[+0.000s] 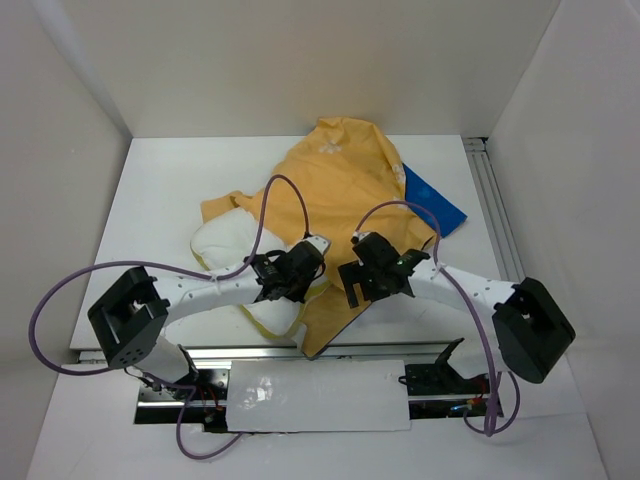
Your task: Put the pillow into the pillowcase
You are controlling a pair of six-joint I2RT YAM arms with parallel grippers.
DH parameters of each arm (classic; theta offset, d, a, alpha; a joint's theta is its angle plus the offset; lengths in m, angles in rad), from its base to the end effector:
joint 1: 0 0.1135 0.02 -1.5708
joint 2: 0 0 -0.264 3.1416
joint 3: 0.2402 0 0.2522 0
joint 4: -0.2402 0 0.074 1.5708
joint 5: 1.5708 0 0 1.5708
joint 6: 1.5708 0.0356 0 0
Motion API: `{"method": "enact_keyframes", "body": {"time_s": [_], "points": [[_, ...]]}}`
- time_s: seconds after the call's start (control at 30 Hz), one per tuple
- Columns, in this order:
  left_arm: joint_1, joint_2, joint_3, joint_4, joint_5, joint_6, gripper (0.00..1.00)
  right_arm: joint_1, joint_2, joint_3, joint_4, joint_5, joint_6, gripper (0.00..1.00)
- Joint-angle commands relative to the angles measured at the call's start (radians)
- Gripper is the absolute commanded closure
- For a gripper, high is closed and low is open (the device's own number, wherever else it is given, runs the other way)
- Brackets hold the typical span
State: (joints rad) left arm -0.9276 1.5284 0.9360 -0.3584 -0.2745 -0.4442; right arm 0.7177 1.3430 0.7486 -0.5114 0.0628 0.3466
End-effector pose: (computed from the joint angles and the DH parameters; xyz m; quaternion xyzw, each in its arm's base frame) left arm 0.1927 -0.2410 0.2021 0.1853 0.9259 -0.0906 0.3164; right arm 0.1868 0.1601 0.1853 -0.1723 0.9573 0.0905 0.2140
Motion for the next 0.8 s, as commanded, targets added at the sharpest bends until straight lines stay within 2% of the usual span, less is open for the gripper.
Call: {"method": "enact_keyframes", "body": {"time_s": [0.0, 0.17, 0.27, 0.37, 0.43, 0.47, 0.77], "points": [[-0.008, 0.041, -0.011, -0.024, 0.06, -0.057, 1.0, 0.015, 0.007, -0.023, 0.143, 0.0, 0.002, 0.0], [-0.008, -0.014, 0.007, -0.024, 0.06, -0.079, 1.0, 0.015, 0.058, -0.043, 0.194, 0.009, 0.012, 0.0], [-0.008, -0.042, 0.027, -0.013, 0.06, -0.079, 1.0, 0.015, 0.084, -0.052, 0.194, 0.045, 0.025, 0.16], [-0.008, -0.073, 0.047, 0.015, 0.07, -0.056, 1.0, 0.015, 0.065, -0.063, 0.194, 0.054, 0.034, 0.59], [-0.008, -0.083, 0.057, 0.036, 0.098, -0.034, 1.0, 0.015, 0.039, -0.063, 0.194, 0.054, 0.034, 0.92], [-0.008, -0.083, 0.069, 0.036, 0.098, -0.034, 1.0, 0.015, 0.015, -0.045, 0.179, 0.045, 0.034, 1.0], [0.029, 0.073, 0.365, -0.013, 0.054, -0.071, 1.0, 0.062, -0.146, 0.249, 0.002, -0.136, -0.04, 1.0]]}}
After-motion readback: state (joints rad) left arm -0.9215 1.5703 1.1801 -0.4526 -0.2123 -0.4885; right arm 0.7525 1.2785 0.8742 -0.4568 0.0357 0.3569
